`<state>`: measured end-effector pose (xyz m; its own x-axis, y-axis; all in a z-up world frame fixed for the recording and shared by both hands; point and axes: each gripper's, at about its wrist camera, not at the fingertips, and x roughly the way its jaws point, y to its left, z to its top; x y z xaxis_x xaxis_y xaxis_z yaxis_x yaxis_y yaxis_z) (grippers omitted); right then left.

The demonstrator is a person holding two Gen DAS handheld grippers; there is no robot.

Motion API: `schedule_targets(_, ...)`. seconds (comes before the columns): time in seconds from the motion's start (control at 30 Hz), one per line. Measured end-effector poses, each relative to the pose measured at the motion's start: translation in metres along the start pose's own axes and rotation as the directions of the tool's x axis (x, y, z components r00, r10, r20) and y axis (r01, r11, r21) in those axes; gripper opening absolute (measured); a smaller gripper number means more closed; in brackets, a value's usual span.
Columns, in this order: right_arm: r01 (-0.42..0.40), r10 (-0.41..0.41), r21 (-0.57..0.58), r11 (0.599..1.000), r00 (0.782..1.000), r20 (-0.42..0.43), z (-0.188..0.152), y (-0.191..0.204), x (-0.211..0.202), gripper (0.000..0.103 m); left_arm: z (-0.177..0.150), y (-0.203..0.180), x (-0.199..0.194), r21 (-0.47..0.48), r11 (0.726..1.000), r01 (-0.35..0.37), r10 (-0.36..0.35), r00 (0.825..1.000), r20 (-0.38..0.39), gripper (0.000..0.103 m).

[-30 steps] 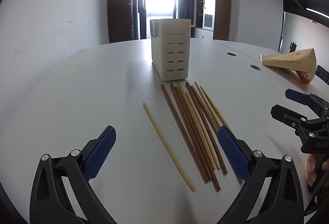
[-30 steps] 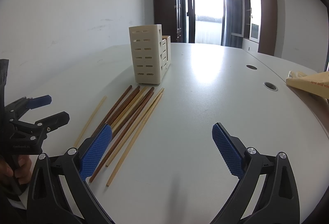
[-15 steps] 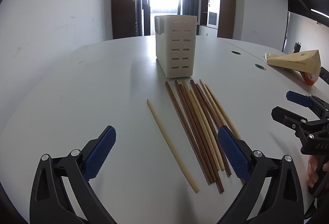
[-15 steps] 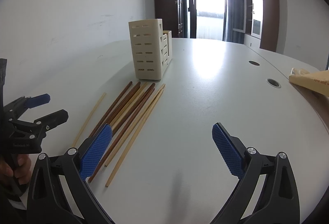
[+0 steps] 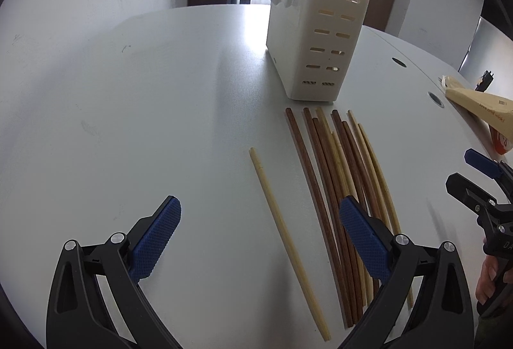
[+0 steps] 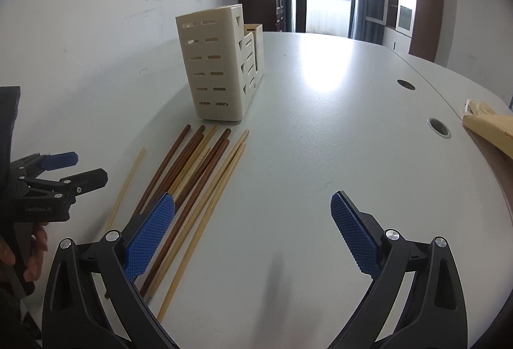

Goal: Organize utensils
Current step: 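Move both open grippers down toward the chopstick pile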

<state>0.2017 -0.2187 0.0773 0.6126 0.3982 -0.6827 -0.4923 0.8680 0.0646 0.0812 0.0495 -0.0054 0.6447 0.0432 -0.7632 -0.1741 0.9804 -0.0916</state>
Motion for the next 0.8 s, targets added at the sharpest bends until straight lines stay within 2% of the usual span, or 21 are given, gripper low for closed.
schedule_targets(0.1, 0.007, -0.007, -0.002, 1.000, 0.999, -0.049, 0.007, 0.000, 0.010, 0.099, 0.008, 0.003, 0.006, -0.017, 1.000, -0.007, 0.006, 0.999, -0.041, 0.097)
schedule_targets(0.3, -0.023, 0.029, 0.042, 0.999, 0.988, -0.154, 0.025, -0.006, 0.032, 0.099, 0.030, 0.005, 0.019, -0.022, 0.999, -0.039, 0.037, 0.993, -0.109, 0.097)
schedule_targets(0.43, -0.030, 0.042, 0.063, 0.998, 0.979, -0.198, 0.037, -0.009, 0.042, 0.099, 0.043, 0.007, 0.028, -0.040, 0.999, -0.009, 0.002, 0.986, -0.168, 0.097)
schedule_targets(0.63, -0.024, 0.038, 0.055, 0.998, 0.965, -0.261, 0.050, -0.006, 0.058, 0.099, 0.057, 0.003, 0.039, -0.012, 0.999, -0.035, 0.032, 0.979, -0.203, 0.096)
schedule_targets(0.7, -0.022, 0.037, 0.058, 0.998, 0.959, -0.282, 0.053, -0.006, 0.065, 0.099, 0.059, 0.004, 0.046, -0.016, 0.999, -0.032, 0.028, 0.972, -0.234, 0.094)
schedule_targets(0.8, -0.012, 0.031, 0.064, 0.998, 0.952, -0.303, 0.056, -0.008, 0.074, 0.099, 0.062, 0.005, 0.055, -0.004, 0.999, -0.052, 0.049, 0.962, -0.267, 0.085)
